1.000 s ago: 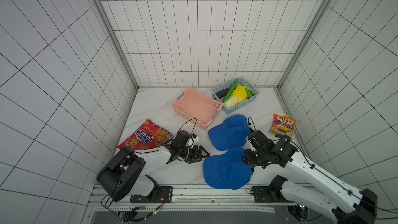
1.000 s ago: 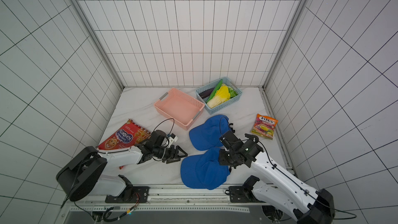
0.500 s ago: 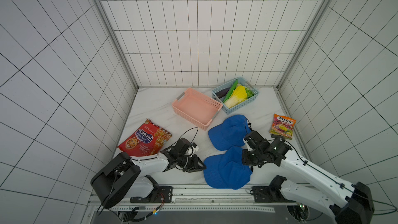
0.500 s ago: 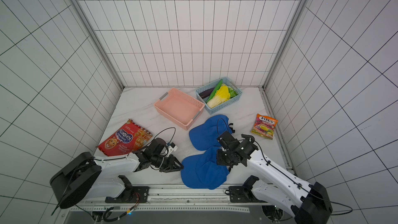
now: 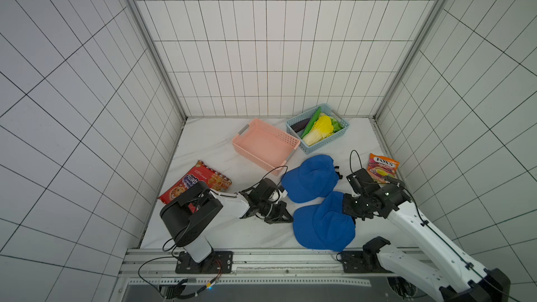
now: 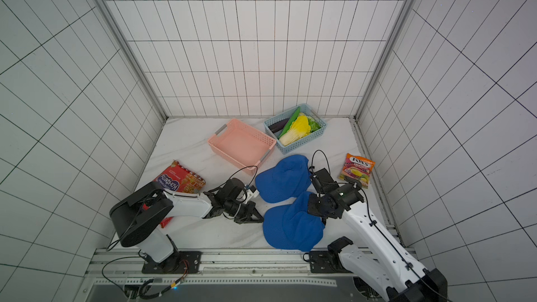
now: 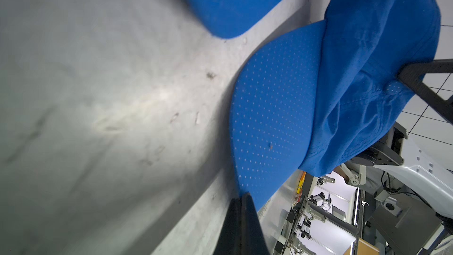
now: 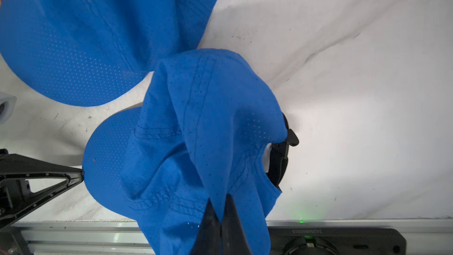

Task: Turn the baseball cap inside out
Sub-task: Place the baseball cap at the center of the board, then reset both arms

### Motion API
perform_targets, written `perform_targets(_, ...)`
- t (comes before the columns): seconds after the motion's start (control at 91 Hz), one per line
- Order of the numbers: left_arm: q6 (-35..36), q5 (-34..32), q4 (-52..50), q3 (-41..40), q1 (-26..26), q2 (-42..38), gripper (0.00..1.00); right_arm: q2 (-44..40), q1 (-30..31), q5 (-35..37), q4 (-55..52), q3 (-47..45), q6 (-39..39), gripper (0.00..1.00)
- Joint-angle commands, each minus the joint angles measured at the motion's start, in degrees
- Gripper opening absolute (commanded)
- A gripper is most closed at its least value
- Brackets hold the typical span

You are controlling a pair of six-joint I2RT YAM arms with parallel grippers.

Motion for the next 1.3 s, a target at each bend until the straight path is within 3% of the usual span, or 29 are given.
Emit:
perform_targets(0.0, 0.49, 0.45, 2.53, 2.32, -0.61, 2.18, 0.00, -0.04, -0.85, 7.47, -2.37, 2.65, 1.27, 0.00)
perform_targets(0.506, -2.34, -2.68, 6.67, 4.90, -0.53, 6.93, 0.00, 2.23, -1.81, 19.11, 6.12, -2.22, 3.75, 0.00)
perform_targets(0.528, -2.30, -2.98, 6.35, 4.84, -0.53, 6.66, 0.01, 2.01, -1.82, 19.25, 6.09, -2.18, 3.69, 0.05)
perform_targets(0.649, -1.23, -5.52, 2.61, 4.46, -0.53, 3.08, 0.45, -1.59, -1.92, 19.49, 5.47, -0.68, 3.27, 0.45)
perform_targets(0.704, -0.79, -6.65, 0.39, 4.37, -0.53, 0.37, 0.57, -4.19, -1.96, 20.35, 5.26, 0.53, 2.90, 0.62)
perform_targets(0.825, 2.24, -10.13, -7.03, 5.08, -0.43, -8.29, 0.68, -8.87, -2.13, 23.03, 4.74, 4.30, 0.46, 0.83)
perform_targets(0.934, 10.21, -16.48, -22.76, 7.97, 0.88, -17.70, 0.74, -10.81, -2.79, 25.14, 6.23, 8.02, -3.88, 0.97)
perform_targets(1.022, 16.22, -23.50, -31.07, 9.79, 5.47, -25.20, 0.79, -10.46, -5.21, 23.79, 9.54, 9.82, -7.69, 1.00)
perform_targets(1.11, 19.98, -28.26, -34.03, 9.44, 15.65, -32.25, 0.86, -8.36, -10.67, 18.87, 13.94, 10.14, -10.95, 0.99)
perform_targets(1.286, 24.62, -37.55, -19.25, 1.95, 37.73, -42.43, 0.99, -1.14, -31.13, 0.19, 28.83, 4.24, -11.39, 1.00)
